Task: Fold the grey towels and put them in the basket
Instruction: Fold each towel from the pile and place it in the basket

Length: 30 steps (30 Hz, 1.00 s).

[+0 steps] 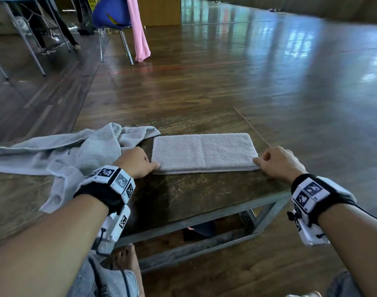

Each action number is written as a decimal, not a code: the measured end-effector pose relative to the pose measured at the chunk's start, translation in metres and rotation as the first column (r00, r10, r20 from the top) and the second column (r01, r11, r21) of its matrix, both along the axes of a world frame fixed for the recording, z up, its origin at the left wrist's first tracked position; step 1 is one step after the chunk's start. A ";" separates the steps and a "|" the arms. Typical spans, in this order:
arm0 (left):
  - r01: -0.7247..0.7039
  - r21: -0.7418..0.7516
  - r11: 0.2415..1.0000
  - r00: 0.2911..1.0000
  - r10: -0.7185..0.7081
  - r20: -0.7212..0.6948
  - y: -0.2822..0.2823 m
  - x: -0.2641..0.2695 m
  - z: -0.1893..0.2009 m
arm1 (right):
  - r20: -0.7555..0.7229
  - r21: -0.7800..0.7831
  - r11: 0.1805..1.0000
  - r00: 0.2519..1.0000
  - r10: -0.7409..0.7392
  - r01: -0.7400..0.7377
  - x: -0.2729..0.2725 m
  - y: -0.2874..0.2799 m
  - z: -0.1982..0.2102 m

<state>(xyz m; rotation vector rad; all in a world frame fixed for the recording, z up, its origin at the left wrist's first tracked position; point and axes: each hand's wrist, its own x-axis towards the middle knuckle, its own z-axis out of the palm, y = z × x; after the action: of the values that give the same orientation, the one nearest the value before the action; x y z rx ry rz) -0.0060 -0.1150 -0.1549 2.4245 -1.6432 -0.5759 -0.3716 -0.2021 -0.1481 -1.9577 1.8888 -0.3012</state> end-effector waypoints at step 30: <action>0.424 -0.096 0.900 0.905 -0.418 0.081 -0.001 -0.053 -0.003 | -0.133 -0.070 0.815 0.815 0.563 -0.575 0.038 0.010 -0.014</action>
<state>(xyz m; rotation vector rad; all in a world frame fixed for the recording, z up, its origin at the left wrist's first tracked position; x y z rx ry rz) -0.0591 -0.1155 -0.1576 2.0281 -2.1825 -0.4537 -0.3336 -0.1917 -0.1616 -2.5432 1.2596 -0.1183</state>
